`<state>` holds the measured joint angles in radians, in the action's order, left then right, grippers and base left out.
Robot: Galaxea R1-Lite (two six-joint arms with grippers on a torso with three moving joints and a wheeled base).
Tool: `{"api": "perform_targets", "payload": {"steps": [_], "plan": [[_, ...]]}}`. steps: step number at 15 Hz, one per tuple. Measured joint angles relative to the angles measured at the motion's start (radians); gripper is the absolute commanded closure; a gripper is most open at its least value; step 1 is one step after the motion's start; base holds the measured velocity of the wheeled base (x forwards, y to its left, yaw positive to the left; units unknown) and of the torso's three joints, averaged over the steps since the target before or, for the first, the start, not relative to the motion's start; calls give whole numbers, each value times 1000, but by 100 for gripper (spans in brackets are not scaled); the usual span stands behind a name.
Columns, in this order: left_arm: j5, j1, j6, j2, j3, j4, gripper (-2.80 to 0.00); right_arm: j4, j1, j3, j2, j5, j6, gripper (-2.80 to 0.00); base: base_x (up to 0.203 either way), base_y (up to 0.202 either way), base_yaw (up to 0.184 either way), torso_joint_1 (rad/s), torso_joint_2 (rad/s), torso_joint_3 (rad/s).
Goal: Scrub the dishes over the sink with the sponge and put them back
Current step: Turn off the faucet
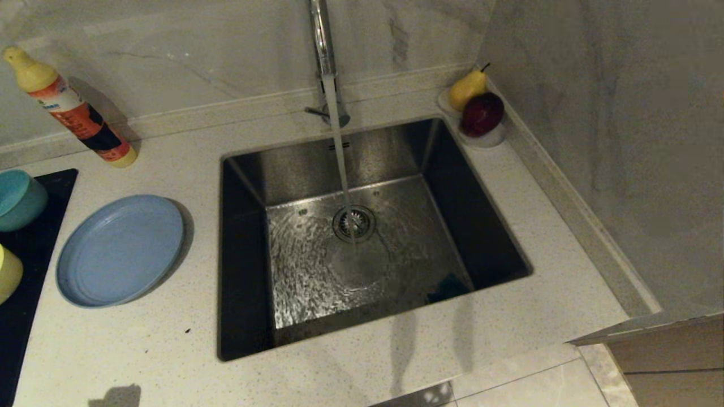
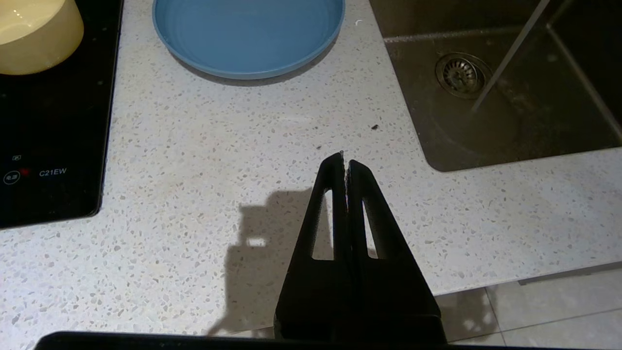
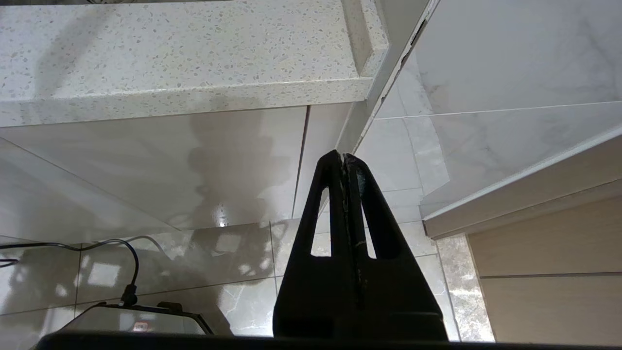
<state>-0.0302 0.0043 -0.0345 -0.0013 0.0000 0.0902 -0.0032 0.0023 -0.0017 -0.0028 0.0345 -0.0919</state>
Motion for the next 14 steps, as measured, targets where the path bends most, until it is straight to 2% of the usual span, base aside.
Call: {"api": "perform_targets", "payload": {"steps": [13,14], "plan": [[-2,0,7,0,-1,3,0,2,0,0,-1,0,0,0,0,0,0,0,0,0],[6,0,3,2,-28,-12,0,2,0,0,-1,0,1,0,0,0,0,0,0,0]]}}
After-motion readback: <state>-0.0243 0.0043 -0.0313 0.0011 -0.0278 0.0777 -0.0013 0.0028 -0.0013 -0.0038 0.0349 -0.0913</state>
